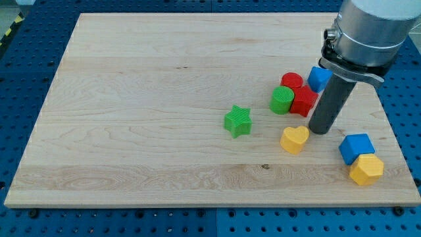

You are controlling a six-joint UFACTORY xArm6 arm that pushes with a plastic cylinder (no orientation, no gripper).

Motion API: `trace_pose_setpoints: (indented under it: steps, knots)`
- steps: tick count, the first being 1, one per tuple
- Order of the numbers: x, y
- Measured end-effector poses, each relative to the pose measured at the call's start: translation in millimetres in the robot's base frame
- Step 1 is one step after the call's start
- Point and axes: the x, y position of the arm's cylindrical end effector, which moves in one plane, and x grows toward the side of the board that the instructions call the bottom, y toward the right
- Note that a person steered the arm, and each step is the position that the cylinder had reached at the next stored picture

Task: Move yellow heart below green star

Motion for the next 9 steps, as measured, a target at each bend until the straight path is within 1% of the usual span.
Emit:
trace_pose_setpoints:
  steps: [1, 2, 3, 4, 5, 6, 7, 8, 9]
  knots:
    - [9.8, -13.4]
    - [18.3, -15.1]
    - [20.4, -22.9]
    - [21.3, -57.9]
    - [34.9, -71.7]
    - [61.1, -65.3]
    - [69.6, -70.3]
    - [69.6, -107.2]
    - [68.3, -121.8]
